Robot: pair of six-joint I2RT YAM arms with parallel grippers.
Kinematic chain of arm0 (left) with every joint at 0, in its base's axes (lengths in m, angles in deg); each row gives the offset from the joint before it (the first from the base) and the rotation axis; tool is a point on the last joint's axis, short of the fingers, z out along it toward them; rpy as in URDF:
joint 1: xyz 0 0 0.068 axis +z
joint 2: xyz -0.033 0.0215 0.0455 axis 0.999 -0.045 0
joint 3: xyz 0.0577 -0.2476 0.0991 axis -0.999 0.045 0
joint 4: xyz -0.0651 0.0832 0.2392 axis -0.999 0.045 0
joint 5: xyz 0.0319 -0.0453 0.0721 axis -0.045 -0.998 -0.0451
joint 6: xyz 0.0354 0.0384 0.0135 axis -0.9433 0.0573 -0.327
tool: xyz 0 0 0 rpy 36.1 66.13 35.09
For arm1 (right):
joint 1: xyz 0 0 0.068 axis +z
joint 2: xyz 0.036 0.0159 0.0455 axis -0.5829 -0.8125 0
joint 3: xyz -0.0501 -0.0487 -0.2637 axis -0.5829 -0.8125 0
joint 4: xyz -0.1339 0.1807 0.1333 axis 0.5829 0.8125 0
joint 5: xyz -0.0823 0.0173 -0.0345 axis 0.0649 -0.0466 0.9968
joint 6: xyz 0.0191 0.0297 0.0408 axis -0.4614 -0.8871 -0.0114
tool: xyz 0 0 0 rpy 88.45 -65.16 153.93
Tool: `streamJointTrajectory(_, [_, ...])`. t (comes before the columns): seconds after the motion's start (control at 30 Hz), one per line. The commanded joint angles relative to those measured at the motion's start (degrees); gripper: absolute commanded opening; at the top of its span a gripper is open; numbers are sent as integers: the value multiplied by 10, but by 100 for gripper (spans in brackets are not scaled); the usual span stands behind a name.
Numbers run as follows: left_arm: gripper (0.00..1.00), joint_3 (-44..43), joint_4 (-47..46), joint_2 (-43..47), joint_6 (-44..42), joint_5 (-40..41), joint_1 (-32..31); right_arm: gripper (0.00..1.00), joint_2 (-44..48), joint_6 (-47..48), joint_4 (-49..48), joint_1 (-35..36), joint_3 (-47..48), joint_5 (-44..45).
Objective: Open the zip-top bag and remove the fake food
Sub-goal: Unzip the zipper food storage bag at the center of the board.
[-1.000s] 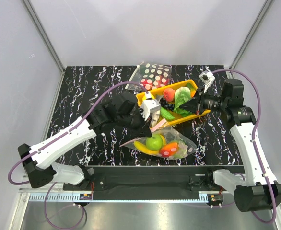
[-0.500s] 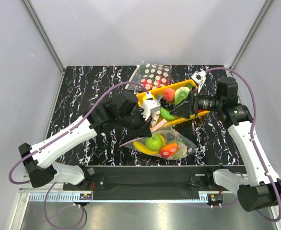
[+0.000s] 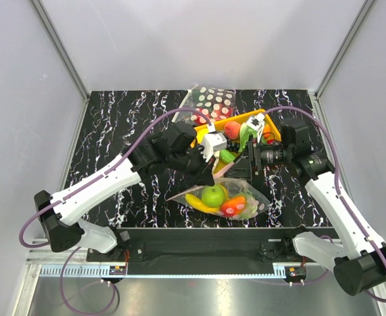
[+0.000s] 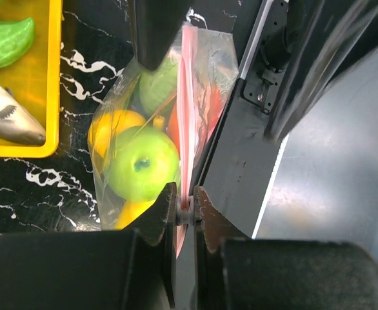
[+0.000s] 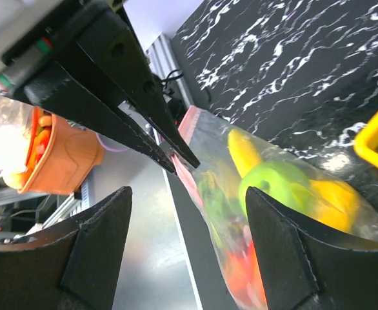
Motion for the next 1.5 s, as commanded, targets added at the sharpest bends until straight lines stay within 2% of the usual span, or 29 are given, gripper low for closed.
streamJointTrajectory(0.0, [0, -30, -39, -4, 4, -20, 0, 78, -2, -19, -44, 23, -10, -5])
streamJointTrajectory(0.13, [0, -32, -48, -8, 8, -27, 0, 76, 4, -49, -86, 35, -34, -5])
streamJointTrajectory(0.27, [0, -28, -63, -10, 20, -45, 1, 54, 10, -124, -189, 38, -64, -11])
streamJointTrajectory(0.3, [0, -26, -70, -10, 22, -48, 1, 37, 6, -132, -200, 39, -72, -11])
streamJointTrajectory(0.37, [0, -27, -74, -10, 26, -49, 0, 16, 4, -136, -205, 39, -75, -8])
streamJointTrajectory(0.4, [0, -27, -74, -9, 26, -48, 0, 0, 5, -130, -201, 40, -76, -5])
streamJointTrajectory(0.63, [0, -7, -47, 8, 15, -34, 1, 0, 36, -65, -124, 39, -64, 60])
streamJointTrajectory(0.9, [0, 50, -23, 53, 17, -11, 1, 0, 40, -22, -84, 28, -25, 103])
streamJointTrajectory(1.2, [0, 91, -12, 105, 33, 4, 0, 0, 25, 18, -49, -82, 13, 52])
streamJointTrajectory(1.47, [0, 108, 12, 130, 34, 17, 1, 0, 11, 53, -19, -120, 33, 52])
